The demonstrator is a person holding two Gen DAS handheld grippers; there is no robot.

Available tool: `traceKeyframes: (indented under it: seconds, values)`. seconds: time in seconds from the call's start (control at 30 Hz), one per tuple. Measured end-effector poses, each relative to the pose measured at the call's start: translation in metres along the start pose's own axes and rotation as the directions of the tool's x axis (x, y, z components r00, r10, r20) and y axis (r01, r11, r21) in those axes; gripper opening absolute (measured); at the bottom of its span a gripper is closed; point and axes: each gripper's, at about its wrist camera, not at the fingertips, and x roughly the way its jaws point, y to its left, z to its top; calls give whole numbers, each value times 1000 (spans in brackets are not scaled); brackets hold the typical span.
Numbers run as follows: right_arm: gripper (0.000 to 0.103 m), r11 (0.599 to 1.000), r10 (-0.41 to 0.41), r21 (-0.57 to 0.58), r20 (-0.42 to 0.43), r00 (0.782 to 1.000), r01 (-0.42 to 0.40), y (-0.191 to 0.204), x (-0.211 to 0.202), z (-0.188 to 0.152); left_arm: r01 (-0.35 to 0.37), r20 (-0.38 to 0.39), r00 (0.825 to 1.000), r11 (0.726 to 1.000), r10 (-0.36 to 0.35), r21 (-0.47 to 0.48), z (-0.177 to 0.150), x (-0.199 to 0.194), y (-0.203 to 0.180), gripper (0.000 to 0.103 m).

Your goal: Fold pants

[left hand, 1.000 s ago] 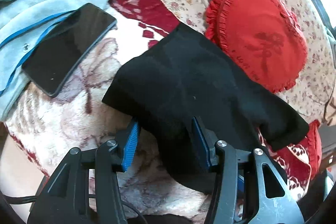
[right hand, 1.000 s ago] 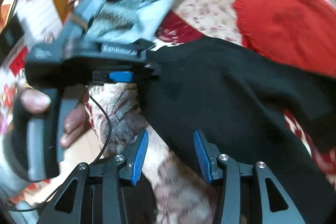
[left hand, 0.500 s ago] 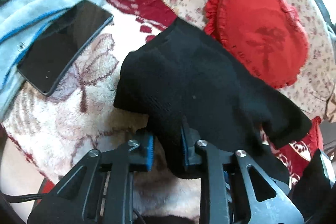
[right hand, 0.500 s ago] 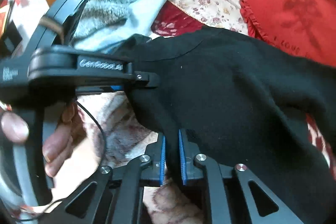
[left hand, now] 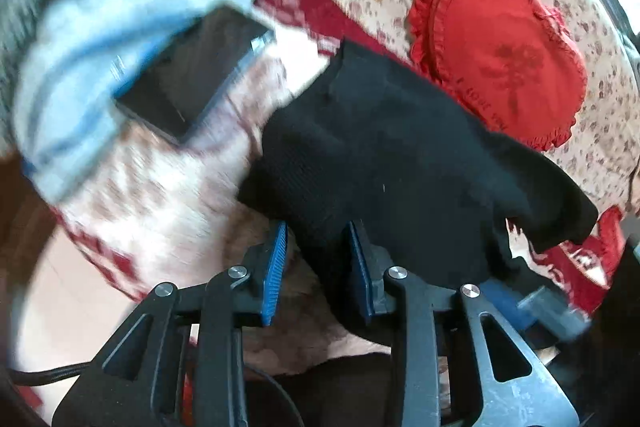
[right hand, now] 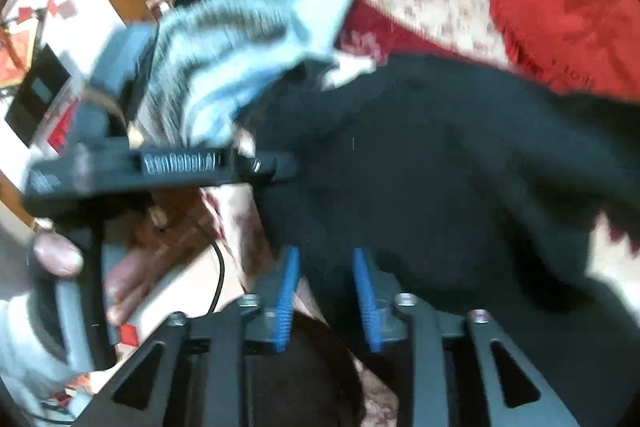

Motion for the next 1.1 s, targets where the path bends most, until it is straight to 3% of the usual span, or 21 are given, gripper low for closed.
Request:
traceKeyframes:
  seconds: [0.1,0.17,0.23,0.43,0.67,0.8,0.9,0.93,0.97,1.1]
  values:
    - [41,999,-49,0,80,996,49,-14,-33,27,-16,61,998,999,14,44,6,-23,-5,38]
    - [46,994,-104,-10,112,988,106,-27,-43,50,11,66,998,998,-15,56,13,-27,-10,46]
    - [49,988,-148,-21,111,983,151,-44,-38,76,31,64,997,998,-35,61,19,-23,-17,46]
    - [49,972,-233,-22,-9,972,233,-101,17,137,-7,-13,1000,996,9,87,27,28,-33,46]
    - [50,961,-253,-151,-141,957,232,-138,80,160,-54,-30,998,994,57,93,40,60,-28,49]
    - [51,979,-183,-125,-172,968,163,-157,98,162,-75,-27,997,990,79,123,43,69,-33,49]
    - [37,988,-142,-83,-152,978,130,-161,96,158,-92,-7,996,985,94,145,43,73,-35,49]
    - [26,987,-149,-87,-133,980,138,-157,92,156,-91,-3,996,985,93,147,42,72,-34,49]
    - [8,986,-154,-86,-113,982,145,-154,86,154,-86,-3,996,986,88,144,42,71,-33,49]
    - [5,992,-111,-66,-27,993,109,-128,44,144,-42,6,999,996,41,80,41,53,-20,49]
